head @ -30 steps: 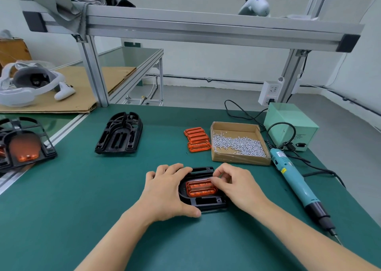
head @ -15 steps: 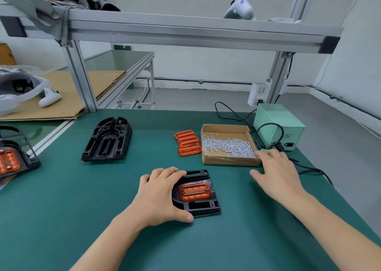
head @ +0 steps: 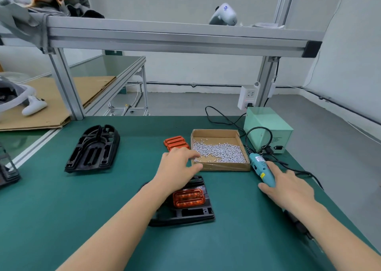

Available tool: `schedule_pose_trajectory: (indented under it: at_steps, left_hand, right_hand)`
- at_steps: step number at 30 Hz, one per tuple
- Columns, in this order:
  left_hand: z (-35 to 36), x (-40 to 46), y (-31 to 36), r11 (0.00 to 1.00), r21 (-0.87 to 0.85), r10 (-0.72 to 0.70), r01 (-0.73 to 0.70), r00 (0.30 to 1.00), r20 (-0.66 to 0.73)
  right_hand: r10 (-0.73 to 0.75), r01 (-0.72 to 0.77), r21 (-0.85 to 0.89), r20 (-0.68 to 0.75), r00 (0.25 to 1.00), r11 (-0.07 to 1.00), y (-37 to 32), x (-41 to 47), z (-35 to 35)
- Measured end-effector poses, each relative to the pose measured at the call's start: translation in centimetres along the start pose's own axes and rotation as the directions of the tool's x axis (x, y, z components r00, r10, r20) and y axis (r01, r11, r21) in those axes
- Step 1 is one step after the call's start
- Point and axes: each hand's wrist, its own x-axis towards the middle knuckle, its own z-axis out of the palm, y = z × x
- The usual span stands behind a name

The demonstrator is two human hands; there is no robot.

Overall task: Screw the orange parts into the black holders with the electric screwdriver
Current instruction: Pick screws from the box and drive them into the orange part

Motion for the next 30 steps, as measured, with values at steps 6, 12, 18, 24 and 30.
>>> schedule_pose_trajectory:
  at_steps: [6, 12, 18, 24, 30]
  left_hand:
    - [3.1, 5.5, 2.8, 0.999, -0.020, -0.036, 0.039, 0.990, 0.133]
    - [5.3, 9.0, 3.6, 0.983, -0.109, -0.119, 0.147, 0.965, 0.234]
    - [5.9, 10.6, 3.6, 0.983, -0.003, -0.177, 0.184, 0.949, 0.261]
    - [6.1, 10.8, 3.7, 0.986, 0.060, -0.163, 0.153, 0.958, 0.236]
    - [6.3, 10.5, 3.4, 0.985, 0.075, -0.167, 0.153, 0.956, 0.240]
  right_hand:
    - [0.028, -0.027, 0.073, -0.007, 1.000, 0.997, -0.3, 0.5, 0.3]
    - [0.063, -0.067, 0.090, 0.042, 0.997, 0.994, -0.2, 0.2, 0.2]
    - [0.016, -0.045, 0.151, 0.188, 0.982, 0.987, 0.6, 0.3, -1.3]
    - [0.005, -0.033, 0.179, 0.156, 0.988, 0.983, 0.7, 0.2, -1.3]
    - [-0.039, -0.043, 0.477, 0.160, 0.986, 0.878, 1.8, 0.4, -1.5]
